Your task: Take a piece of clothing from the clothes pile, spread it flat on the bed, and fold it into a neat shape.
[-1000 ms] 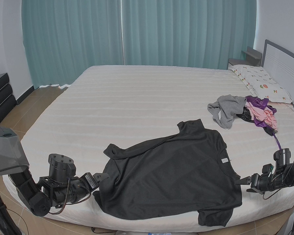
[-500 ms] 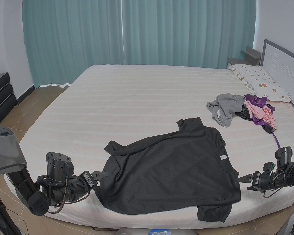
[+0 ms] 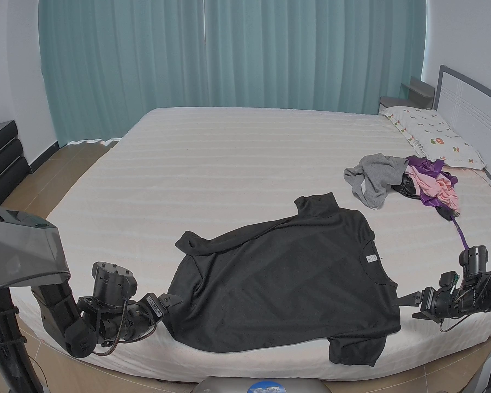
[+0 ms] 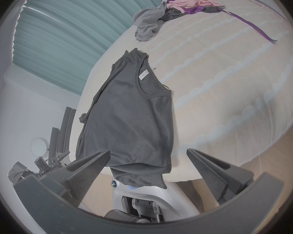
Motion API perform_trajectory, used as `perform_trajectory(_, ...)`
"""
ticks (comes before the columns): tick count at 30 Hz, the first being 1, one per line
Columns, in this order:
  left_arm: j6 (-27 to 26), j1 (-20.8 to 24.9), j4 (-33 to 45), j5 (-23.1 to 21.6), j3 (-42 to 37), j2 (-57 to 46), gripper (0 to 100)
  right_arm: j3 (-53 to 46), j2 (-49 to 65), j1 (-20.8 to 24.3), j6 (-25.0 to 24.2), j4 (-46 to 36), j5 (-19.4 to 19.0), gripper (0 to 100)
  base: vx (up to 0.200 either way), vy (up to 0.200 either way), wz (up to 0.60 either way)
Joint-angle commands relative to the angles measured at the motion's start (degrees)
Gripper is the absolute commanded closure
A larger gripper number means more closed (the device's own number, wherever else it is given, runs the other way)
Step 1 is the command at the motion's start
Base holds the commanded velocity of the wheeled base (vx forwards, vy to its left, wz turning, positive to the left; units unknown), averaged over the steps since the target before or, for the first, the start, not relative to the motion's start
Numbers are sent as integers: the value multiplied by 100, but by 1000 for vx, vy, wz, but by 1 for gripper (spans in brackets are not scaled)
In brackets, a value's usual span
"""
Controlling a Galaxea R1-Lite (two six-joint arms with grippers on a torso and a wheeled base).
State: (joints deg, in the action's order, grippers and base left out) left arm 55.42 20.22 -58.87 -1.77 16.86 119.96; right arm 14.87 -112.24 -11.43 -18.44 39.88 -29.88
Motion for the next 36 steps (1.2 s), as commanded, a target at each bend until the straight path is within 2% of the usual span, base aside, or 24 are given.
perform_trajectory(1,22,-62,7,19,89,256,0,-2,-26,1,-1,3,0,0,0,0,0)
perform_trajectory(6,382,-106,16,300,450,450,0,7,-26,1,-1,3,0,0,0,0,0)
perform_trajectory(12,382,-98,25,344,450,511,0,7,-26,1,-1,11,0,0,0,0,0)
perform_trajectory(20,356,-27,-37,766,485,731,0,7,-9,1,-1,11,0,0,0,0,0)
perform_trajectory(21,347,-10,-37,774,485,731,100,7,0,1,-1,11,0,0,0,0,0)
perform_trajectory(36,189,-1,-2,818,379,661,100,24,18,-34,-10,11,-9,0,0,0,0)
